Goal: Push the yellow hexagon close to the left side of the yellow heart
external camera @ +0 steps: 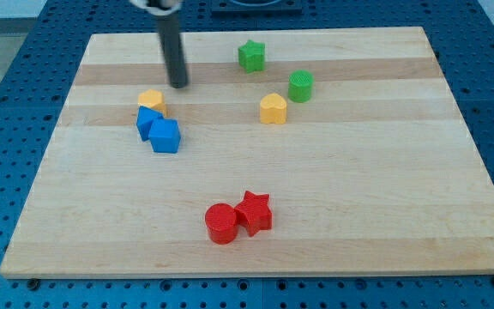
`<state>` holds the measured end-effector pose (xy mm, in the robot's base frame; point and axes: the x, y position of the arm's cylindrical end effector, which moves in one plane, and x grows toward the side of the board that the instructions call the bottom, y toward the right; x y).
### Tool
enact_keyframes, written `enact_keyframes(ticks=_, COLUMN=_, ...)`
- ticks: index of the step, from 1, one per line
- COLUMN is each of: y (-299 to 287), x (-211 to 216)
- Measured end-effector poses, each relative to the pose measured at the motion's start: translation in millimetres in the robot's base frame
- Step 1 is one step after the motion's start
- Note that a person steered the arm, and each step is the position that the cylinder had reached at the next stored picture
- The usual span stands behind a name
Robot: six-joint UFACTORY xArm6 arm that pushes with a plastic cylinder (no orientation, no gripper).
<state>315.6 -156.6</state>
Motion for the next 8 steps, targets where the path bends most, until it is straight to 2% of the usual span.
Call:
enact_keyframes(ticks=1, y=-77, x=3)
enact_keyframes(ticks=2, y=-96, x=28)
enact_keyframes(ticks=3, y=-86, x=41)
enact_keyframes(ticks=5, y=-25, x=53)
enact_keyframes(ticks=6, y=-43, x=54)
enact_keyframes(ticks=7, y=-48, x=72)
enact_keyframes(ticks=8, y=-23, x=79)
